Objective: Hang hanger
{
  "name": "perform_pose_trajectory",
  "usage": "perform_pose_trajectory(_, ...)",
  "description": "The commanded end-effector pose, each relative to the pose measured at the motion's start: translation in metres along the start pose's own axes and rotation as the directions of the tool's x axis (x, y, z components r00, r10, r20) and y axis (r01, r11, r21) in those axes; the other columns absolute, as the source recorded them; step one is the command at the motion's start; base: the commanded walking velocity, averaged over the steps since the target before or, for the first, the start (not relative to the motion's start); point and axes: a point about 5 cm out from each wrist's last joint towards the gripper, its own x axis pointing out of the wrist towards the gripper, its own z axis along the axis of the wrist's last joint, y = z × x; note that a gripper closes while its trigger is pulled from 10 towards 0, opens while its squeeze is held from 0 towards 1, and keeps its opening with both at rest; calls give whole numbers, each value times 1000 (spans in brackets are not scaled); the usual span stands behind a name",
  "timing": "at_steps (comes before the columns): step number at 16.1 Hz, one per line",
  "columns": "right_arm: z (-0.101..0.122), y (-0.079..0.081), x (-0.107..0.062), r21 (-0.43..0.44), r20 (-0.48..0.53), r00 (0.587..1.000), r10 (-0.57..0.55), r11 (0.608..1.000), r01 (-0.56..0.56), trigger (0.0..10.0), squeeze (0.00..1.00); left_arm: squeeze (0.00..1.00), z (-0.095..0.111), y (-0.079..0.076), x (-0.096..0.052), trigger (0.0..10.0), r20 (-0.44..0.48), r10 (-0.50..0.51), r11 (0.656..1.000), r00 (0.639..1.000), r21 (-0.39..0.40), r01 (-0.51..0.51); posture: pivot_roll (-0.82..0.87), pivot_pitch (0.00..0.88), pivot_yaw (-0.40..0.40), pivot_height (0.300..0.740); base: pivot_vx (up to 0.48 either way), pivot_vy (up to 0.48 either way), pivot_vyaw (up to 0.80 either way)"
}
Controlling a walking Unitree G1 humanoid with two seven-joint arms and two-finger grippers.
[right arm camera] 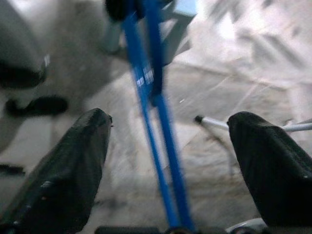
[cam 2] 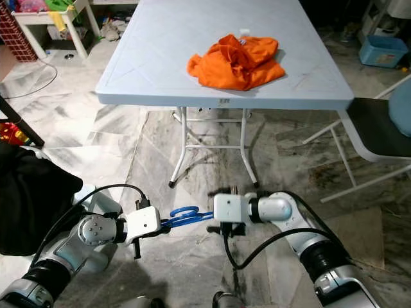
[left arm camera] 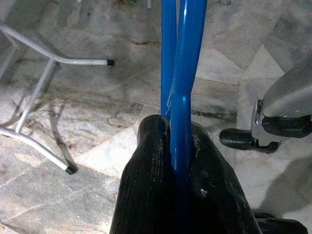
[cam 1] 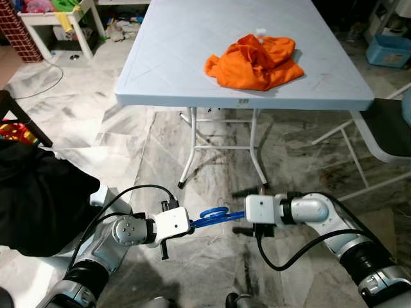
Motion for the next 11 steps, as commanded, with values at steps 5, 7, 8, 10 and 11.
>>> perform_pose_trajectory(5,-12,4,3,15,-88,996,35,999,-34,0,0,0,-3,-7,5,10000,-19,-33,999,999,34,34,-57,173,22,740,0,0,0)
perform_pose_trajectory(7,-14,2,4,10,-102,994,26,1000,-25,0,0,0,-3,-7,5,10000,-21,-32,999,999,38,33,-58,173,20,740,0,0,0)
perform_pose_trajectory(8,-13,-1,4,5,-101,995,10,1000,-9,0,0,0,-4,-8,6,10000,-24,-33,999,999,42,34,-59,173,18,740,0,0,0)
perform_pose_trajectory(10,-10,-1,7,0,-91,996,3,1000,-3,0,0,0,-4,-11,8,10000,-24,-39,998,999,47,40,-60,174,13,740,0,0,0)
perform_pose_trajectory(11,-10,0,8,-2,-91,996,9,1000,-9,0,0,0,-4,-12,9,10000,-24,-40,998,999,46,41,-61,175,13,740,0,0,0)
